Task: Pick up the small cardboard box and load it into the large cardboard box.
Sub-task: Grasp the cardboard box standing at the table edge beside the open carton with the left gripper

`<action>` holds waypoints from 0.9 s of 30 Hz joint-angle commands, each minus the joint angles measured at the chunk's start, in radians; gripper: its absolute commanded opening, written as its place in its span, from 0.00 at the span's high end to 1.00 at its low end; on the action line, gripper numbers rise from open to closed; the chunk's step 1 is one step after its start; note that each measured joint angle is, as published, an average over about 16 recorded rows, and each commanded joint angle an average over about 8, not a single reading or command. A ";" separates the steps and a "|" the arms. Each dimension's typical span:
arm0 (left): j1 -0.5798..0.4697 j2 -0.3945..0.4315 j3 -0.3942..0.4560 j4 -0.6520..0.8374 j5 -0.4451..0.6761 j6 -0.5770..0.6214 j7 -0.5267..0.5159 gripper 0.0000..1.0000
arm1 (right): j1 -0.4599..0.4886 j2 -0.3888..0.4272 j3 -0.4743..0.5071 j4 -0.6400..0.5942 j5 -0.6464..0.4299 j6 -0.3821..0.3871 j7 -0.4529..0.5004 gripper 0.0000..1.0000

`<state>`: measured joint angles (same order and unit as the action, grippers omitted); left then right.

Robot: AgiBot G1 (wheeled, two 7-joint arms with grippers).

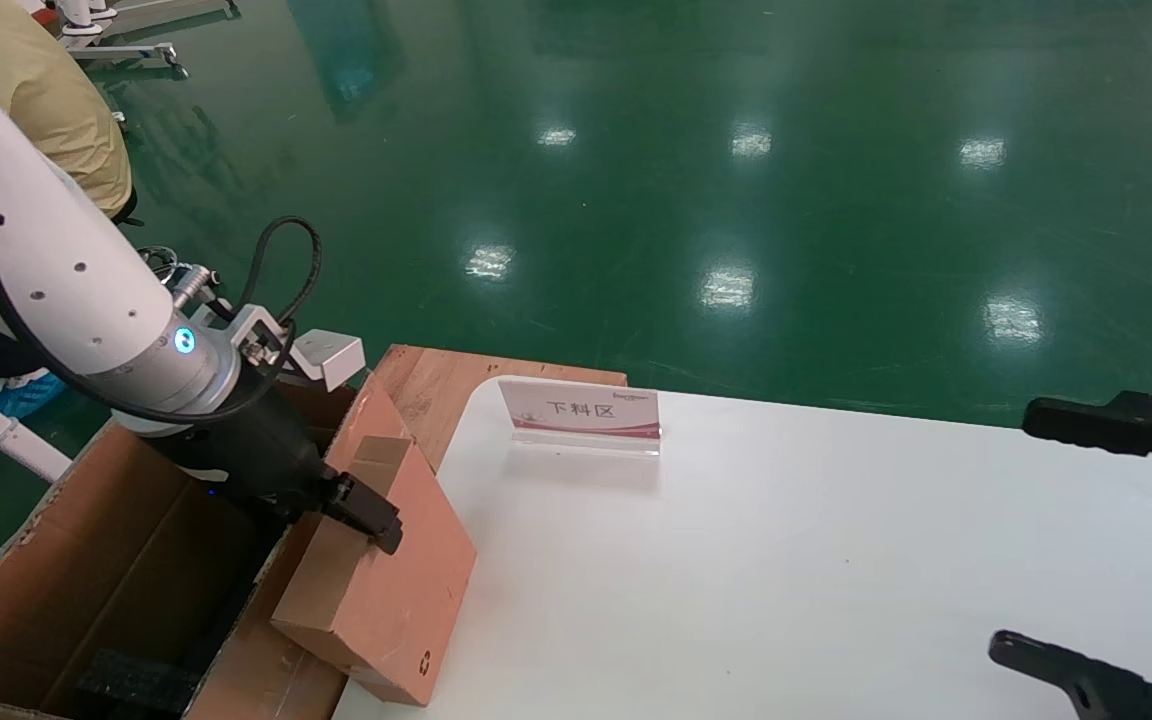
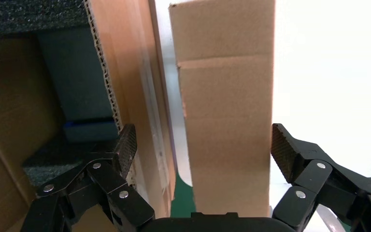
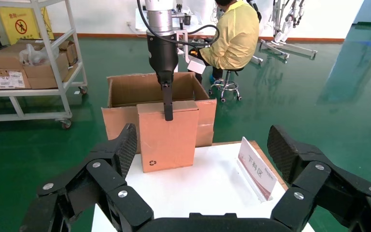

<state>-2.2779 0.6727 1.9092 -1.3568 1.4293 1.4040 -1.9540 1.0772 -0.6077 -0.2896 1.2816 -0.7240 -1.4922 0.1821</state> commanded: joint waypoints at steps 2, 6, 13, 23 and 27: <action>0.002 -0.004 0.000 0.000 0.000 -0.007 0.012 0.00 | 0.000 0.000 0.000 0.000 0.000 0.000 0.000 0.00; 0.002 -0.003 -0.001 0.000 0.000 -0.007 0.009 0.43 | 0.000 0.000 0.000 0.000 0.000 0.000 0.000 0.40; 0.002 -0.001 -0.001 0.000 0.000 -0.003 0.005 1.00 | 0.000 0.000 0.000 0.000 0.000 0.000 0.000 1.00; 0.001 0.000 -0.002 0.000 0.000 0.000 0.001 1.00 | 0.000 0.000 0.000 0.000 0.000 0.000 0.000 1.00; 0.001 0.001 -0.002 0.000 0.000 0.001 0.001 1.00 | 0.000 0.000 0.000 0.000 0.000 0.000 0.000 1.00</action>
<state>-2.2772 0.6732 1.9074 -1.3569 1.4296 1.4046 -1.9531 1.0771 -0.6076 -0.2896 1.2815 -0.7237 -1.4919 0.1822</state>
